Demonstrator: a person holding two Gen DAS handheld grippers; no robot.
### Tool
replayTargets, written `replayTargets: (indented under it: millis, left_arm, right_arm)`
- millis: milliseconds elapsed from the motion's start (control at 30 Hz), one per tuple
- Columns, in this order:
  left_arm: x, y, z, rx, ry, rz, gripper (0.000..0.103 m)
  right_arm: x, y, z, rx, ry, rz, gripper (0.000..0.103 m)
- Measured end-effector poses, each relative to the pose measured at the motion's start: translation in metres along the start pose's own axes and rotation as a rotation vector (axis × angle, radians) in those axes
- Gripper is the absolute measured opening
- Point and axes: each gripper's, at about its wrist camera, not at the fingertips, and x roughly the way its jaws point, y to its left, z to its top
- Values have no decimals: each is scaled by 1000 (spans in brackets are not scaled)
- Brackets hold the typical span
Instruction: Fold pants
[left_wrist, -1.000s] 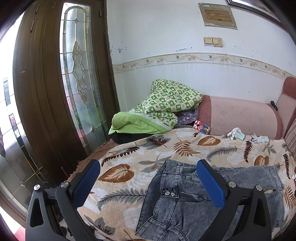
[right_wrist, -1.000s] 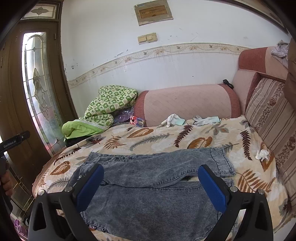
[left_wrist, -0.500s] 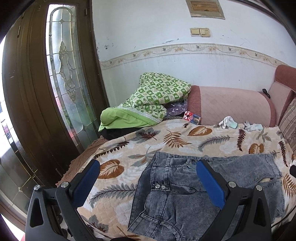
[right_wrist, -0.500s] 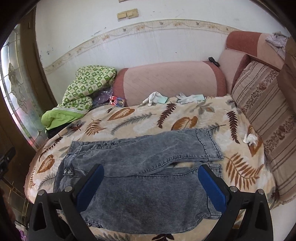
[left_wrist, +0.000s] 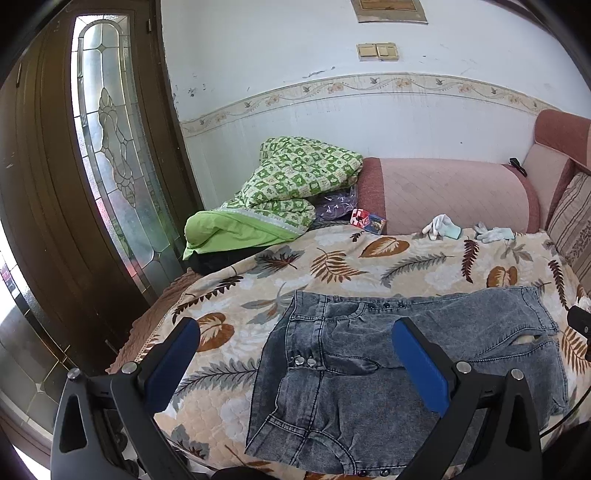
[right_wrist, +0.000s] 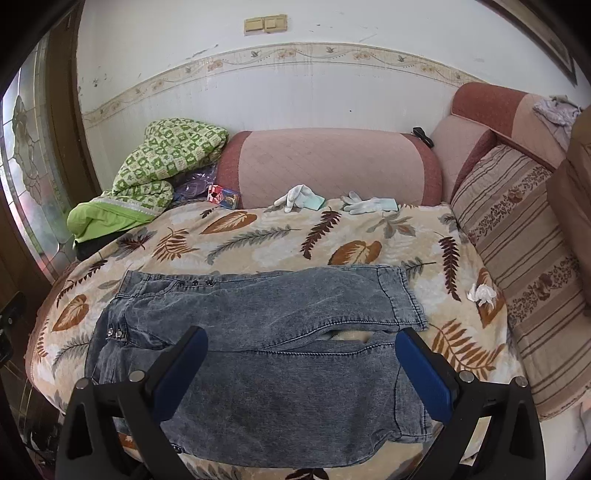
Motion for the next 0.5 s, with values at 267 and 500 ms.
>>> replayTargets:
  millis: [267,500]
  left_arm:
    - [-3,-4,0,13,-4,-9,103]
    - [-5,-5,0,15,-9,-12,103]
  right_arm:
    - [-5,5,0,-15,-11,-6,103]
    - [-6,9,-1,-28,-10,-1,103]
